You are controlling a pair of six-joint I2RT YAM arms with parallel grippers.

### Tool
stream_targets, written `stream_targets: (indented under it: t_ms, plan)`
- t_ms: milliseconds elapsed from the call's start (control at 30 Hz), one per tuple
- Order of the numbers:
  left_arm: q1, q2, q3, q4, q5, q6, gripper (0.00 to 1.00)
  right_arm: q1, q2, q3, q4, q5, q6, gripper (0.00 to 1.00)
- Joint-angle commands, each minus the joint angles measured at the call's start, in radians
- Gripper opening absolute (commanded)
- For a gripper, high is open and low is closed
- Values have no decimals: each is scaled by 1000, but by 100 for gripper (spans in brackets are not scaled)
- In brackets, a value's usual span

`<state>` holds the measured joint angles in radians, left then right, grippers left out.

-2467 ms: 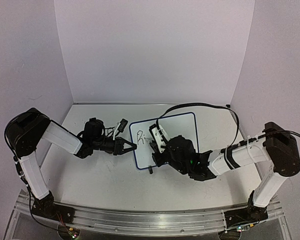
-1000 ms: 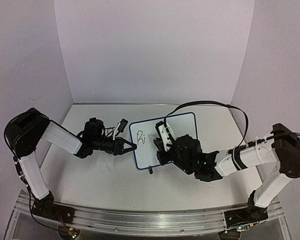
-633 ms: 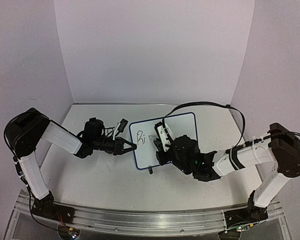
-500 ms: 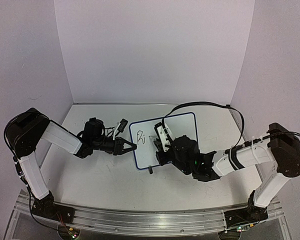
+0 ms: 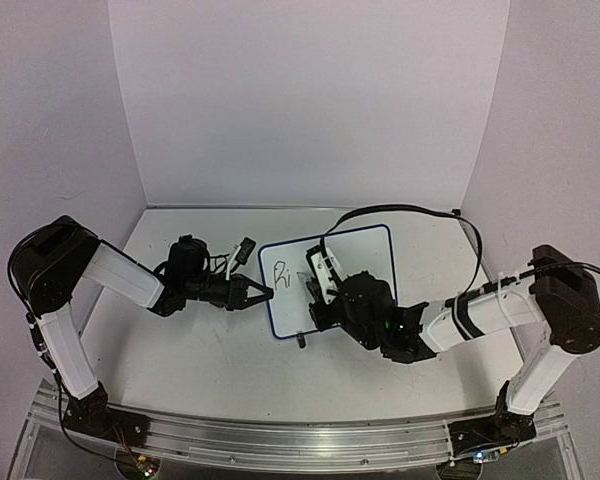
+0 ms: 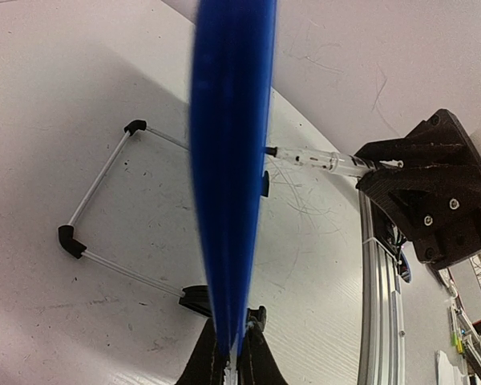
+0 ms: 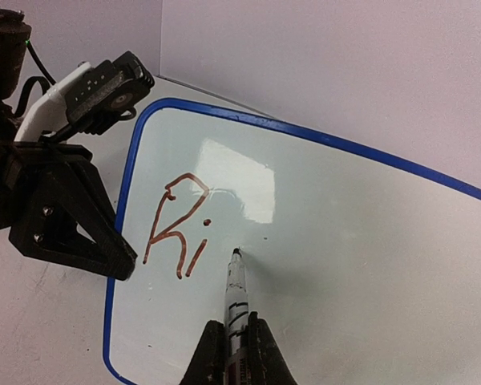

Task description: Write a sentence on the whiteboard

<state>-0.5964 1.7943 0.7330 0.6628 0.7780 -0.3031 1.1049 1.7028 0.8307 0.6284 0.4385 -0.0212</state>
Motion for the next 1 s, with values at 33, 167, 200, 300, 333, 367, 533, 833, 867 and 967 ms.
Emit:
stream_targets:
  t_ms: [33,167,200,300,333,367,533,833,867,967]
  plan:
    - [4,-7,14,-84,-62,25,0,-8,27,44,9,24,8,0]
    - [4,-8,14,-84,-62,24,0,-7,32,51,5,13,6,0]
    - [4,-8,14,-84,-62,25,0,-7,33,51,4,10,6,0]
    - [4,-9,12,-84,-62,25,0,-7,35,51,-1,2,10,0]
    - [4,-10,12,-84,-62,25,0,-8,34,50,-3,-3,12,0]
    - [4,-10,12,-84,-62,25,0,-8,33,49,-6,-8,13,0]
    - [4,-10,12,-84,-63,25,0,-6,29,40,-16,-24,14,0]
    - [4,-13,11,-84,-63,27,0,-6,21,33,-34,-32,46,0]
    - [4,-14,11,-84,-63,27,0,-5,21,31,-36,-32,47,0]
    - [4,-14,10,-85,-63,27,0,-6,18,27,-43,-24,53,0]
